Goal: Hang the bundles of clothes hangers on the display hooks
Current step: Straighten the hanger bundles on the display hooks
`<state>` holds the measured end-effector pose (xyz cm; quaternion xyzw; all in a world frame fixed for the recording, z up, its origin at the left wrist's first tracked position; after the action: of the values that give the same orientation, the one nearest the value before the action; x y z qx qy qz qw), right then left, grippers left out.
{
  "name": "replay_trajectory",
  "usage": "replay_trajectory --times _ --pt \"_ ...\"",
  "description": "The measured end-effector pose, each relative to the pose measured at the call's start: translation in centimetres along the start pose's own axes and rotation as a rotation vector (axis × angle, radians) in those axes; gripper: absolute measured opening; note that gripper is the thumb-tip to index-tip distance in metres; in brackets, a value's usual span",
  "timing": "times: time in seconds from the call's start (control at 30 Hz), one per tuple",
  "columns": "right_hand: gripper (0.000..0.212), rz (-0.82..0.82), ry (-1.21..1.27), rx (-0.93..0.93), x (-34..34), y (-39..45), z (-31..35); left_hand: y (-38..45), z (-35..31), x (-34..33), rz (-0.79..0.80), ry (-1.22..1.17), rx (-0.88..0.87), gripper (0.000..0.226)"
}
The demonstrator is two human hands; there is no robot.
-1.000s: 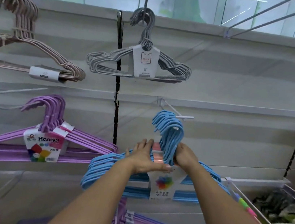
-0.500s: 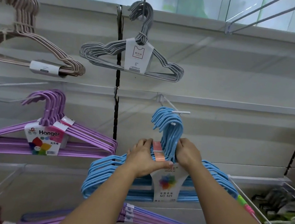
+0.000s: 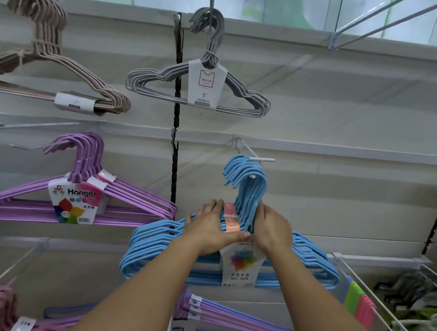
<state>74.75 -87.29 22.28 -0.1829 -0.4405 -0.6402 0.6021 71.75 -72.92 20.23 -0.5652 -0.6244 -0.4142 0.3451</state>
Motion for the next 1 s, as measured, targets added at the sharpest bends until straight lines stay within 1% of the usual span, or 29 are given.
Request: replay_trajectory --times 0.1,0.2,0.23,0.27,0.33,0.4,0.47,0.53,0.6,0.7,0.77,0.8,0.83,0.87,0.9,0.97,1.0 --pt "0.050 -0.072 0.018 -0.009 0.3 -0.8 0.1 -0.6 -0.3 0.2 -0.052 0.005 -0.014 0.096" --pt "0.046 -0.147 0.068 0.027 0.7 -1.9 0.7 -1.4 -0.6 0.5 -0.104 -0.014 -0.066 0.081" --pt "0.046 -0.180 0.116 0.034 0.8 -2.1 0.7 -1.7 -0.6 0.7 -0.120 -0.067 -0.077 0.074" --pt "0.046 -0.220 0.191 0.032 1.2 -2.4 0.9 -2.0 -0.4 1.2 -0.140 -0.177 -0.076 0.068" --pt "0.048 -0.275 0.423 -0.020 2.0 -2.5 0.8 -2.5 0.0 2.7 -0.205 -0.485 -0.052 0.061" --pt "0.050 -0.281 0.759 -0.107 2.8 -1.9 1.3 -2.6 -0.2 5.0 -0.274 -0.716 -0.042 0.056" --pt "0.059 -0.196 1.067 -0.175 2.7 -0.5 2.4 -2.0 -1.2 6.6 -0.261 -0.857 -0.064 0.057" --pt "0.071 -0.097 1.208 -0.205 2.6 0.8 3.7 -1.0 -2.5 7.8 -0.234 -0.956 -0.085 0.062" --pt "0.074 -0.028 1.209 -0.201 2.7 1.5 4.6 0.3 -3.6 8.3 -0.204 -0.970 -0.100 0.065" --pt "0.067 0.030 1.153 -0.159 3.1 2.0 5.1 2.2 -4.7 7.7 -0.131 -0.939 -0.098 0.072" --pt "0.063 0.053 1.148 -0.135 3.0 2.3 5.1 3.2 -5.3 6.8 -0.132 -0.932 -0.099 0.089" --pt "0.062 0.053 1.153 -0.125 2.9 2.5 5.0 3.7 -5.2 6.4 -0.171 -0.940 -0.088 0.101" --pt "0.061 0.037 1.160 -0.121 2.7 2.6 4.9 4.1 -4.8 6.1 -0.216 -0.938 -0.062 0.108" --pt "0.060 0.010 1.167 -0.130 2.6 2.6 4.7 4.3 -4.6 5.9 -0.260 -0.918 -0.050 0.104" --pt "0.058 -0.022 1.161 -0.138 2.7 2.6 4.6 4.2 -4.7 6.1 -0.301 -0.899 -0.063 0.091" --pt "0.055 -0.070 1.107 -0.136 2.8 2.9 4.3 3.9 -4.9 6.5 -0.373 -0.864 -0.094 0.056" --pt "0.055 -0.081 1.074 -0.130 2.9 3.1 4.3 3.8 -4.8 6.7 -0.406 -0.860 -0.105 0.048"
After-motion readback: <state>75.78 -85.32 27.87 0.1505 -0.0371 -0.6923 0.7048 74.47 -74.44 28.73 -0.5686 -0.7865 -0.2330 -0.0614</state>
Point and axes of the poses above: each hand's wrist, its own y-axis towards the middle knuckle, its own x-axis out of the back of the hand, z = x × y, the point moved 8 cm from there along y, towards the middle knuckle, and after that the axes turned 6 degrees about z, right-handed, at the moved point
